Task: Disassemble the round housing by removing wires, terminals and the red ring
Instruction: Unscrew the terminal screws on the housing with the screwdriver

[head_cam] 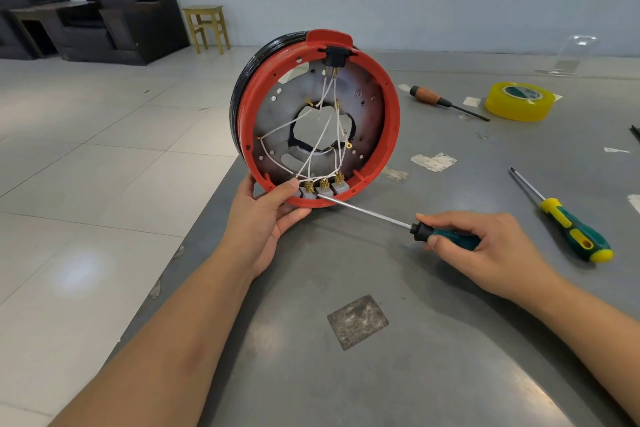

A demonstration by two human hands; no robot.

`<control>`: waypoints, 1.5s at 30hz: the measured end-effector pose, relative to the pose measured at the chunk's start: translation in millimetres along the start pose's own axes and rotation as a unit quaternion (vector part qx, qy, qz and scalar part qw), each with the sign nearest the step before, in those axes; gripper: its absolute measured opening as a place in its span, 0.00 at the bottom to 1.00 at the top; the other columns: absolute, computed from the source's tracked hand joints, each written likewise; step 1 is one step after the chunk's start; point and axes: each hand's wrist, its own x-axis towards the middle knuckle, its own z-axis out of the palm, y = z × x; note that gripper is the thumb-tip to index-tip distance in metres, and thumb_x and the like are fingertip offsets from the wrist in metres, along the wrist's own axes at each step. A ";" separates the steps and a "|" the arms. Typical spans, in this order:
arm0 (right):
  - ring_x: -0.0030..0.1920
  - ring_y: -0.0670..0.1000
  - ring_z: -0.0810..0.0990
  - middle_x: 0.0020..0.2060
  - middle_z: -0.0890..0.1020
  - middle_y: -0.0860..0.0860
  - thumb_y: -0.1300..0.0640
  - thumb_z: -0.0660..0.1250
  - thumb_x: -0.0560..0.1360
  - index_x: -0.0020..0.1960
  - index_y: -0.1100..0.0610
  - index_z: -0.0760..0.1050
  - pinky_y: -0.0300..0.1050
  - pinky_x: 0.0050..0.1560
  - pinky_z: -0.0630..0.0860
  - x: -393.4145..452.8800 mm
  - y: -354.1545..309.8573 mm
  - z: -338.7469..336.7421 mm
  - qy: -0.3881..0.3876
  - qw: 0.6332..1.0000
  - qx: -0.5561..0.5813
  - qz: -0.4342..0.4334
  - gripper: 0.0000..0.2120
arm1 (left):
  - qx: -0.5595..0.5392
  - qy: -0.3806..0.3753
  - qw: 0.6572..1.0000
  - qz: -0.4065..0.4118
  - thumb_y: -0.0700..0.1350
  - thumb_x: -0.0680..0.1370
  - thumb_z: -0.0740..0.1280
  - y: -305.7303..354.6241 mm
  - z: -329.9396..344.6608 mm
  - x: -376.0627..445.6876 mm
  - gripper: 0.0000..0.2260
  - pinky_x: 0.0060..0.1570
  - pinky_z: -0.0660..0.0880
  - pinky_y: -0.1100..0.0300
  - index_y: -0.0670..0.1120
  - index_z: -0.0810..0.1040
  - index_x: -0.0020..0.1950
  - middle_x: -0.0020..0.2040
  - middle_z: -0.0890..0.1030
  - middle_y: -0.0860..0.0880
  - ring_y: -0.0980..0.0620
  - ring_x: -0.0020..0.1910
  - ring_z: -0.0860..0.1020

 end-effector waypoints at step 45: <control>0.28 0.53 0.74 0.41 0.87 0.54 0.61 0.68 0.81 0.58 0.48 0.84 0.37 0.27 0.71 9.9 -17.6 8.2 -0.060 0.969 0.209 0.114 0.11 | -0.123 0.059 0.990 -0.031 0.37 0.79 0.73 1.7 9.3 3.1 0.20 0.47 0.85 0.49 0.38 0.73 0.69 0.50 0.86 0.40 0.40 0.52 0.87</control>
